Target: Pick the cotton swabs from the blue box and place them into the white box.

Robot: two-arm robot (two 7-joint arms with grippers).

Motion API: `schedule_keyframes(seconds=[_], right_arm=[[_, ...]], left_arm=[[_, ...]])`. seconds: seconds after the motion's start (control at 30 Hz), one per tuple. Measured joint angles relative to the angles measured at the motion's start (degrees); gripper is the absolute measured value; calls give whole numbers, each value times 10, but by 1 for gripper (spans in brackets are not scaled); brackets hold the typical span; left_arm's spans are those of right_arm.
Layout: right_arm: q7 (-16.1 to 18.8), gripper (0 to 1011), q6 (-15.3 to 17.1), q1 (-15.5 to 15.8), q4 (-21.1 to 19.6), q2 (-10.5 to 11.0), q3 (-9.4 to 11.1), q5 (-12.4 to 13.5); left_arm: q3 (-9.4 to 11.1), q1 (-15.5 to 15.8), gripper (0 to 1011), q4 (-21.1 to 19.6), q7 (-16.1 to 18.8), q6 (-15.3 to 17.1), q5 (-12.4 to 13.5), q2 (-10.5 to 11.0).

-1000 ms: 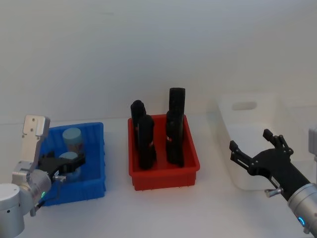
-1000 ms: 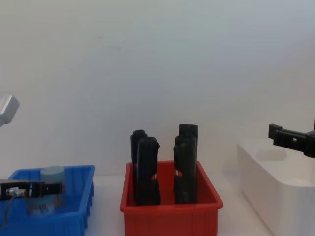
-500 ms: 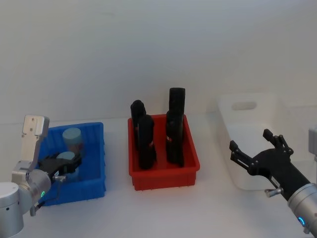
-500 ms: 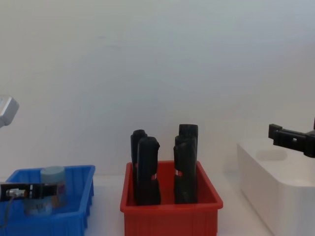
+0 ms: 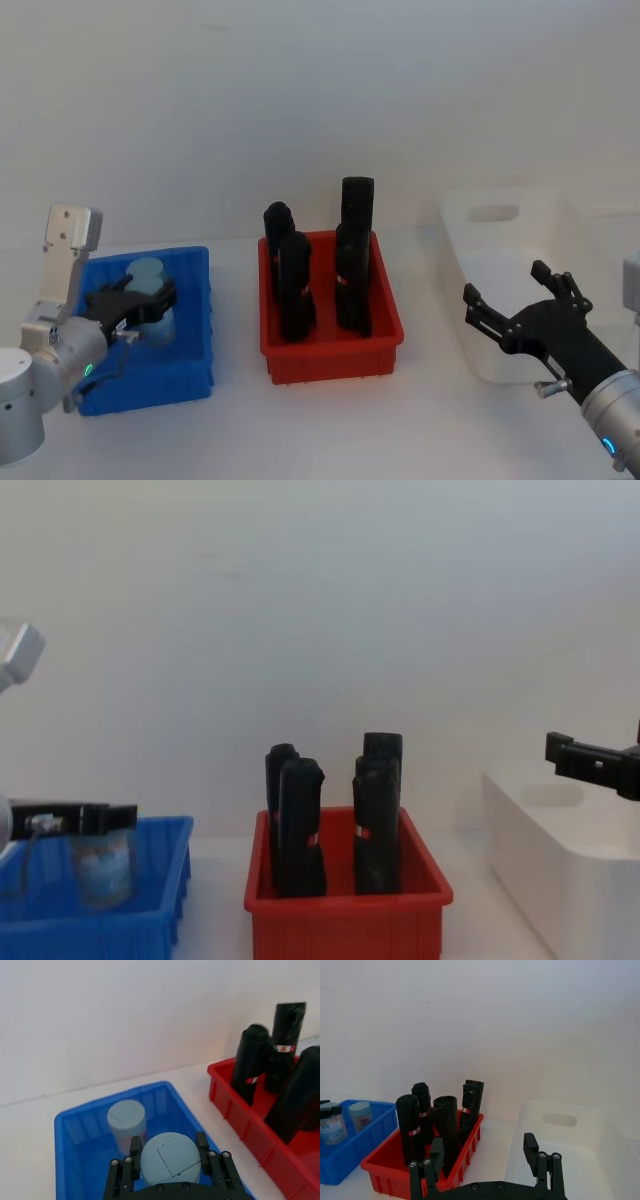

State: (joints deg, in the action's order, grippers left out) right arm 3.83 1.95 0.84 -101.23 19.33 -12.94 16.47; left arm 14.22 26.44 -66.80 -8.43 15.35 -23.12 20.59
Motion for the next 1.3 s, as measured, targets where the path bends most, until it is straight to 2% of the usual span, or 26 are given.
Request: schedule_keyframes(seconds=[0.37,0.73,1.13,1.3], right_arm=[[0,1002,0,0,0,0,0,0],[0,1002,0,0,0,0,0,0],[0,1002,0,0,0,0,0,0],[0,1002,0,0,0,0,0,0]], left_arm=[[-1,-1,658,-78,-43,14,19,7],[6,19,658,-148,-105,64,36,5],[19,50,658,-183,-175,120,50,-7],[22,57,658,-190,-191,133,53,-10]])
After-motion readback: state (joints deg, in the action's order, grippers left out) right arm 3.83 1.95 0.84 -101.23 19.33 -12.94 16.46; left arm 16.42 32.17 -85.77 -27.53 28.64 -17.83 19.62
